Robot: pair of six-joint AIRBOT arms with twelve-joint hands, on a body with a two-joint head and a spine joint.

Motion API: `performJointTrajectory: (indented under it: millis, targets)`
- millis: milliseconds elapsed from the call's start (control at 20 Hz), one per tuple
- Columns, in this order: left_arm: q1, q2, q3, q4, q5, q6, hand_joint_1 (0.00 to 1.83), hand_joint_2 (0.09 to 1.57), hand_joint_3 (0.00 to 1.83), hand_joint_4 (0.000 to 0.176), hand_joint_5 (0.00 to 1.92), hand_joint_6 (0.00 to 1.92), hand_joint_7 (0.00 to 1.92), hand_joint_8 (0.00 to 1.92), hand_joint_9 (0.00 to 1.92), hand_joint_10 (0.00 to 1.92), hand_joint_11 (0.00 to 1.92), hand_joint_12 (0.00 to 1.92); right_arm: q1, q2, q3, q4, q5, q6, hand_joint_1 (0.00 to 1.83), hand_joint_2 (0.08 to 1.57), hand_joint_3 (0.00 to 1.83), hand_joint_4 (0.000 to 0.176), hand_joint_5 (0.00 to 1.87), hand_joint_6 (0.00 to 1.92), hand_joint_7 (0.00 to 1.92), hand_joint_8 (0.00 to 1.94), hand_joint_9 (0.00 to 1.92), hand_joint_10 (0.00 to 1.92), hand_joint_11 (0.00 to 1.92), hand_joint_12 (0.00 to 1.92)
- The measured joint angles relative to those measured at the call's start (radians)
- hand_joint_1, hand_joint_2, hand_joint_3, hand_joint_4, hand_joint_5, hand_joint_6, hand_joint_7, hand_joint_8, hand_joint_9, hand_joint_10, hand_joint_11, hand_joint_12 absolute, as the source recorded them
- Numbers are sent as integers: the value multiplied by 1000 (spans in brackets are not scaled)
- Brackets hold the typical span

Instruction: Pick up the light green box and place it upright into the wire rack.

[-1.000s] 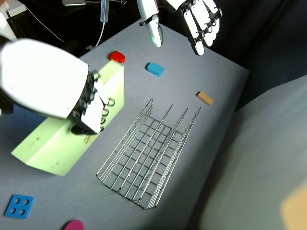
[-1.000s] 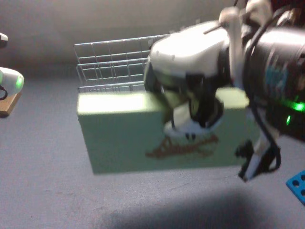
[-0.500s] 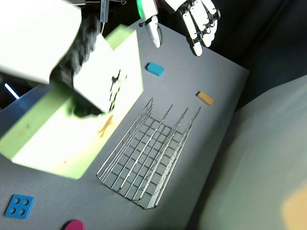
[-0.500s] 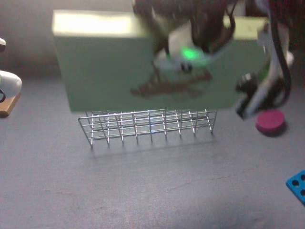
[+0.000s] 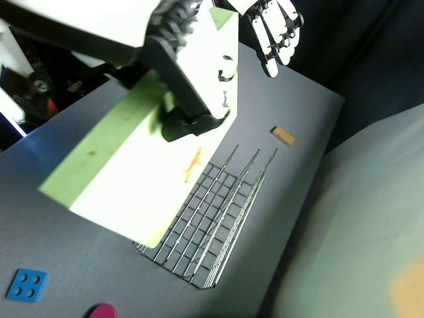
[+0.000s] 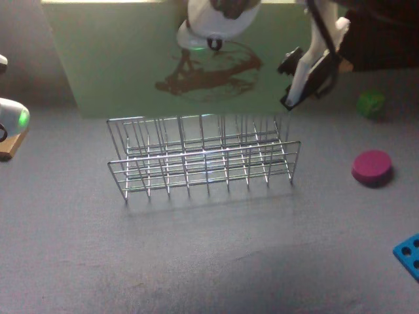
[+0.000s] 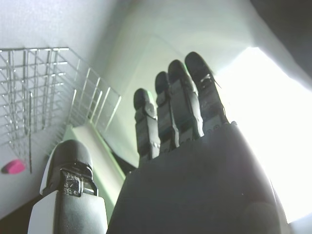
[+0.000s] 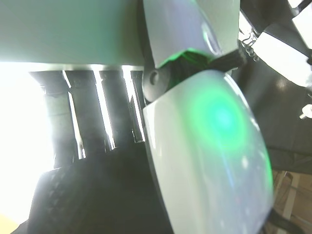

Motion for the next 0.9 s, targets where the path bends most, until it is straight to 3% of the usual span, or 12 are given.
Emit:
performJointTrajectory:
  millis: [900]
  targets:
    - [0, 0, 0, -4, 4, 4, 173, 1224, 0, 91, 306, 0, 256, 0, 220, 0, 0, 571, -131, -82, 118, -31, 32, 30, 1223, 1154, 0, 0, 853, 1034, 977, 1184, 880, 1105, 728, 1510]
